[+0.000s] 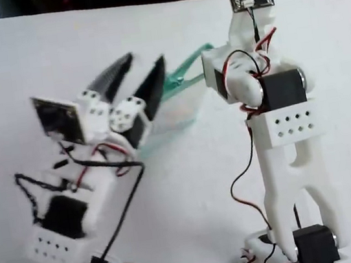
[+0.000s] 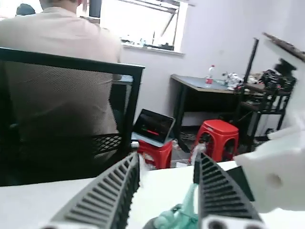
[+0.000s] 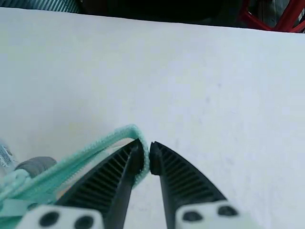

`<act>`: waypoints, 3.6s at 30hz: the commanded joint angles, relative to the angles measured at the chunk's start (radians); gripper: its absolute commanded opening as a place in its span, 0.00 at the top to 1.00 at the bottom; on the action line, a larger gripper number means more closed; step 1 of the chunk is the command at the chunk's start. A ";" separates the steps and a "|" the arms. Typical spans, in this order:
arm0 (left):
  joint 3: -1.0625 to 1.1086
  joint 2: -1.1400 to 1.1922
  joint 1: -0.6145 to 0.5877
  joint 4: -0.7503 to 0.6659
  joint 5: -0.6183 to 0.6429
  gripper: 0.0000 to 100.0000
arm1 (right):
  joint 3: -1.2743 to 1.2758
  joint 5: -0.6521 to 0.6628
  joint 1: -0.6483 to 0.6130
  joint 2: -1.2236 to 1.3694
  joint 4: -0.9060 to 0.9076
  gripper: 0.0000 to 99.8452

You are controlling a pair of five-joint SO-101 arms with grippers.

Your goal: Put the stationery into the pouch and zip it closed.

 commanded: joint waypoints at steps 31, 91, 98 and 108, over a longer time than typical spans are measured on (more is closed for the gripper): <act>-1.180 1.753 -0.648 0.789 0.382 0.81 | 0.032 0.003 0.004 0.010 -0.001 0.98; -0.568 0.743 -0.239 0.793 -0.654 0.73 | 0.064 0.002 -0.008 0.005 -0.004 0.98; -0.304 0.791 -0.239 0.543 -1.059 0.73 | 0.066 0.003 0.001 0.010 -0.018 0.98; -0.259 0.984 -0.234 0.404 -1.195 0.73 | 0.063 0.003 0.047 0.007 -0.019 0.98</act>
